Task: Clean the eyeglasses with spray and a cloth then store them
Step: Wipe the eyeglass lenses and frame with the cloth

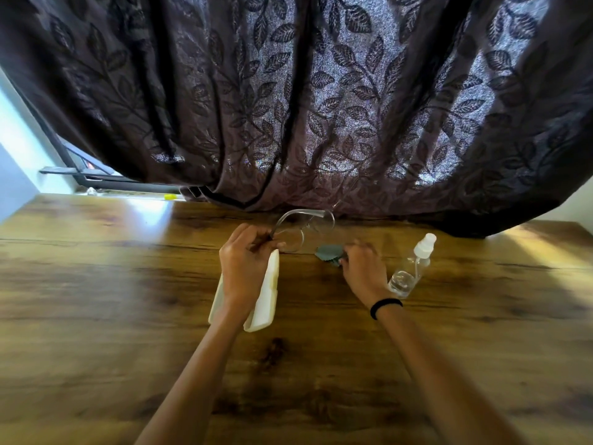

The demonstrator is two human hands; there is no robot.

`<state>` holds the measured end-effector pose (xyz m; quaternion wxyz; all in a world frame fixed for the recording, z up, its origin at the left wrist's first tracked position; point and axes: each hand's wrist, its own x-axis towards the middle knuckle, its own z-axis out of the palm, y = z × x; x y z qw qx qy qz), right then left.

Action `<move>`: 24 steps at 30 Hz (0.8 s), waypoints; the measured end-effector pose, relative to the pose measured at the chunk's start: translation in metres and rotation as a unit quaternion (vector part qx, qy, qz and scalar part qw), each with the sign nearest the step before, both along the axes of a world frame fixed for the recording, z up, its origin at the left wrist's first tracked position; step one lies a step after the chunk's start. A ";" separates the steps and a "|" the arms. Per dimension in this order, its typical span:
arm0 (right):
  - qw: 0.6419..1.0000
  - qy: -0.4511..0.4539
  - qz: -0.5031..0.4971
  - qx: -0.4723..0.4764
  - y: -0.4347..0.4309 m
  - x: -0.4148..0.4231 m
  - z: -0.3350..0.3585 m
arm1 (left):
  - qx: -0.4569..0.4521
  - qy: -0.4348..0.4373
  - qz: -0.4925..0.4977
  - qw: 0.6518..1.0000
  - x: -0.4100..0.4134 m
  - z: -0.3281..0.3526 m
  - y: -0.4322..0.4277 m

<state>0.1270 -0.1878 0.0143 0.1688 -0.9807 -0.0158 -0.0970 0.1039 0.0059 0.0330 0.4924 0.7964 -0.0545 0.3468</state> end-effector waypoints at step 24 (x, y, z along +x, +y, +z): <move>0.850 0.027 0.069 0.521 0.000 -0.040 0.054 | 0.020 -0.015 -0.016 1.000 -0.007 0.004 -0.010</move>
